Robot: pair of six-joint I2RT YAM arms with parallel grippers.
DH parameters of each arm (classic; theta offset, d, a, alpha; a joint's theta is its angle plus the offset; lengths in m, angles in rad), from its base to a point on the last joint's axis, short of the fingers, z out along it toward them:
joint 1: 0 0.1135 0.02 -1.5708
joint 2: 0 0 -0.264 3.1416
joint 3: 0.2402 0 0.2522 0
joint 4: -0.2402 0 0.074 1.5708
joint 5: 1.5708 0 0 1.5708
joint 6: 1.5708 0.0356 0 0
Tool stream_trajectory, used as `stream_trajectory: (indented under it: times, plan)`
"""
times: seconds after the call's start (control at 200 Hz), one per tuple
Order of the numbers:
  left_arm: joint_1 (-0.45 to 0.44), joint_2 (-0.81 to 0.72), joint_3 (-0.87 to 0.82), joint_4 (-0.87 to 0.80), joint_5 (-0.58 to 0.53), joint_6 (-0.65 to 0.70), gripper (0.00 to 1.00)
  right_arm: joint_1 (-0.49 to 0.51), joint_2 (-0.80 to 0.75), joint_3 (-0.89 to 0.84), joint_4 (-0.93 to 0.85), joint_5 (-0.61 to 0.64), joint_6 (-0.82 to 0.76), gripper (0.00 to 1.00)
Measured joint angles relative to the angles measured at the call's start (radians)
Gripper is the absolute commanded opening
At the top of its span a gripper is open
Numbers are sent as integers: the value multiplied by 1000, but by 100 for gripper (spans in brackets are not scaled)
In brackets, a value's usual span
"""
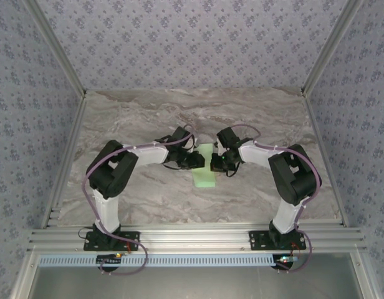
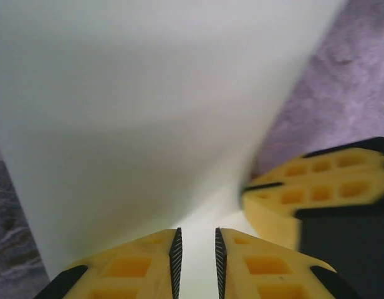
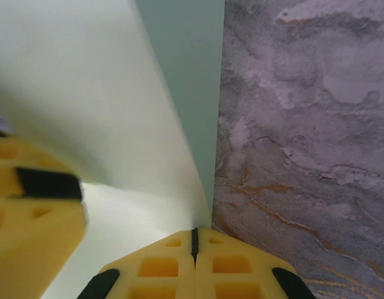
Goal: Fold a paper plane with a square sheet of paper (fold left side to right side)
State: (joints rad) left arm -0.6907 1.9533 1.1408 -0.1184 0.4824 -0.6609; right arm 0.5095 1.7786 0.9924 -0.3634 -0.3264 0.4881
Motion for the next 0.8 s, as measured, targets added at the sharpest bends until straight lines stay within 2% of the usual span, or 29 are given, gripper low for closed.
stream_trajectory:
  times: [0.18, 0.495, 0.799]
  plan:
    - [-6, 10, 0, 0, -12, -3, 23, 0, -23, -25, 26, -5, -5, 6]
    - [-18, 7, -9, 16, -27, -6, 22, -40, -98, -16, 118, -87, -9, 7]
    - [-19, 6, -11, 18, -30, -6, 22, -53, 47, 86, 189, -130, -3, 6]
